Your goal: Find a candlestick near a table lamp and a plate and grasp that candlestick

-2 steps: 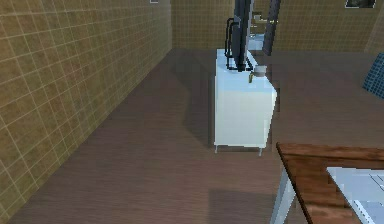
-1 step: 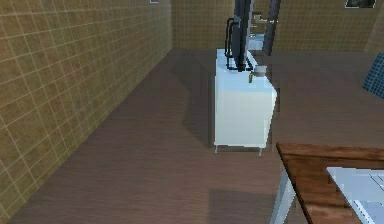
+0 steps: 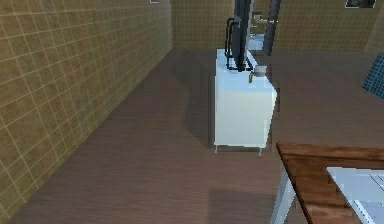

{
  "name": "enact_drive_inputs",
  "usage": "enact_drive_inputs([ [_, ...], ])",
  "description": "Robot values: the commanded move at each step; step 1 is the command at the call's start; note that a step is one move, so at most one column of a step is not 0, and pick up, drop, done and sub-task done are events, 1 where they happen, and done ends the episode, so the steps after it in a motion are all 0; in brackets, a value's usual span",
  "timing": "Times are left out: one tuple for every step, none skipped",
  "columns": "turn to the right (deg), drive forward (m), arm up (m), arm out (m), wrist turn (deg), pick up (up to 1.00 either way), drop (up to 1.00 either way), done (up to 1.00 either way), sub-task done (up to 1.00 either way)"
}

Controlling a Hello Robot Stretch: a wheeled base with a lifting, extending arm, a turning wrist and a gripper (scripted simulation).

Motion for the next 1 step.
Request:
enact_drive_inputs([
  [0.0, 0.0, 0.0, 0.0, 0.0, 0.0, 0.0, 1.0, 0.0],
])
